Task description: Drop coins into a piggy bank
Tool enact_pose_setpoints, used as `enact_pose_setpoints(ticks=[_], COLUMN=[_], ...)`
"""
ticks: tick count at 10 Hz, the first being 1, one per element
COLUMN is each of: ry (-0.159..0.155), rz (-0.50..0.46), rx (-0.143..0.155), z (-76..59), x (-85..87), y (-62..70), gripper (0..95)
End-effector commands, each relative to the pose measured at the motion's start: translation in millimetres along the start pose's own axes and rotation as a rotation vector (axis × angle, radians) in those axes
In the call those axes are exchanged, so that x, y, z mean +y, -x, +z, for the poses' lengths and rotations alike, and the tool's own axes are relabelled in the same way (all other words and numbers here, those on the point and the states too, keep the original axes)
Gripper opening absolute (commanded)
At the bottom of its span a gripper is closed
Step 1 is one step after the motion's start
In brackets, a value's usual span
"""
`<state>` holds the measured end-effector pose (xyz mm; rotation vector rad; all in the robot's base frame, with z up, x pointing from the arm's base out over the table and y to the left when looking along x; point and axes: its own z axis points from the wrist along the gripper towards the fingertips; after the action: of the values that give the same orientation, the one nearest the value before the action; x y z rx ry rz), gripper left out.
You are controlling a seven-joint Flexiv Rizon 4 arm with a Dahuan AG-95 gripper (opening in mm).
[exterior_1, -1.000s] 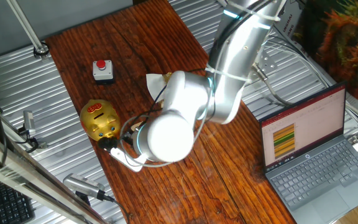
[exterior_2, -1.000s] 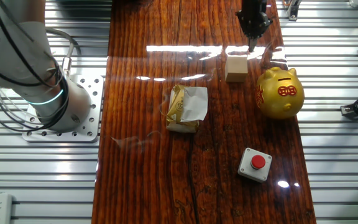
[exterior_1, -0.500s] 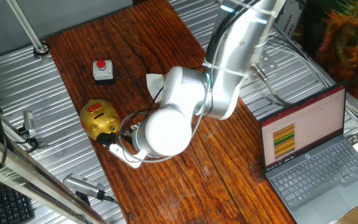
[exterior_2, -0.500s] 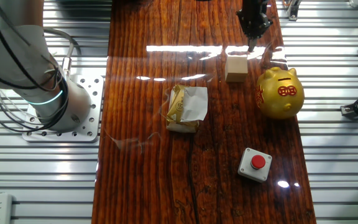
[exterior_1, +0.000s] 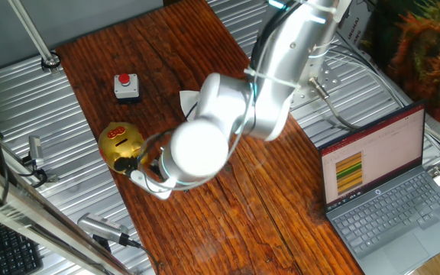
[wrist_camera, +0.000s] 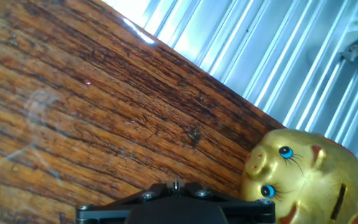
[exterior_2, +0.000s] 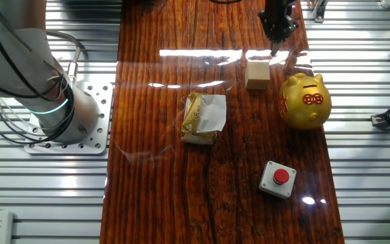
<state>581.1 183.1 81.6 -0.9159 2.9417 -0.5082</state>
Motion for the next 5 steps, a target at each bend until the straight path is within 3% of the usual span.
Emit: enact_pose_setpoints(ticks=[1,4,5], ry=[0.061,0.064,0.084], rz=[0.037,0.176,0.253], rx=[-0.045,-0.033,-0.013], z=[0.5,0.5,0.5], x=[0.7,0.7,0.7], y=[0.3,0.3,0.3], gripper=[0.0,0.0,0.0])
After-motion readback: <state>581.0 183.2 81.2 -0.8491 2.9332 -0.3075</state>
